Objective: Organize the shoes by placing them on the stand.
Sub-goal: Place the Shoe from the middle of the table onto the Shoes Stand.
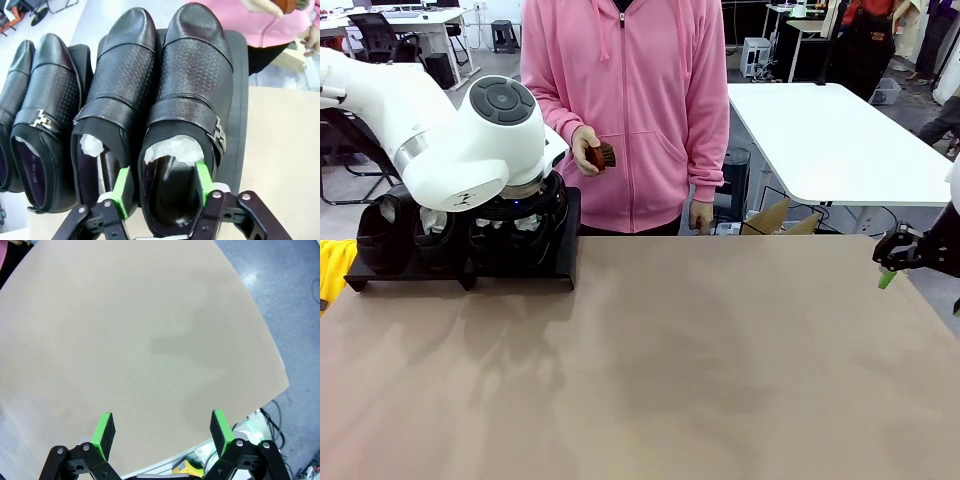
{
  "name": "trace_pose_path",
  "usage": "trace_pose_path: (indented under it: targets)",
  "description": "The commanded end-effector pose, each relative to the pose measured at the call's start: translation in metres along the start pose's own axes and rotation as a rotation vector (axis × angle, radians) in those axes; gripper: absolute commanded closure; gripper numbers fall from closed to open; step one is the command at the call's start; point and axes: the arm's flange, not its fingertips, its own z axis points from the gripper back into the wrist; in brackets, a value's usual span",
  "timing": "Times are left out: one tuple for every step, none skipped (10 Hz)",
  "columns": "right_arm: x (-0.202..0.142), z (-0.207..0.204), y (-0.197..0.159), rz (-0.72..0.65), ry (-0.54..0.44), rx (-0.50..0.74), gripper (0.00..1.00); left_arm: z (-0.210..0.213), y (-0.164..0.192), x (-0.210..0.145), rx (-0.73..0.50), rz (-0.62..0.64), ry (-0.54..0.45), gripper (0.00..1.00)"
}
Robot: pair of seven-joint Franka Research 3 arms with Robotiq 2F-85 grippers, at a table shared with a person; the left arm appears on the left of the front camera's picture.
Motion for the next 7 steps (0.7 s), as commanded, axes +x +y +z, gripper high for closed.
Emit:
trace_pose_path:
  targets:
    - [0.000,0.001,0.000,0.002,-0.001,0.004,0.00,0.005,-0.006,0.002,0.024,0.014,-0.054,0.14]
    - [0.000,0.001,0.000,0.002,-0.001,0.004,0.00,0.015,-0.008,0.001,0.022,0.014,-0.065,0.14]
    - [0.000,0.001,0.000,0.002,-0.001,0.004,0.00,0.024,-0.007,0.001,0.013,0.021,-0.072,0.14]
    - [0.000,0.001,0.000,0.002,-0.001,0.004,0.00,0.033,-0.006,0.000,0.019,0.027,-0.082,0.14]
    - [0.000,0.001,0.000,0.002,-0.001,0.004,0.00,0.041,-0.003,0.000,0.034,0.038,-0.086,0.14]
    - [0.000,0.001,0.000,0.002,-0.001,0.004,0.00,0.026,-0.009,0.006,-0.013,0.003,-0.046,0.14]
    - [0.000,0.001,0.000,0.002,-0.001,0.004,0.00,0.026,-0.009,0.006,-0.013,0.003,-0.046,0.14]
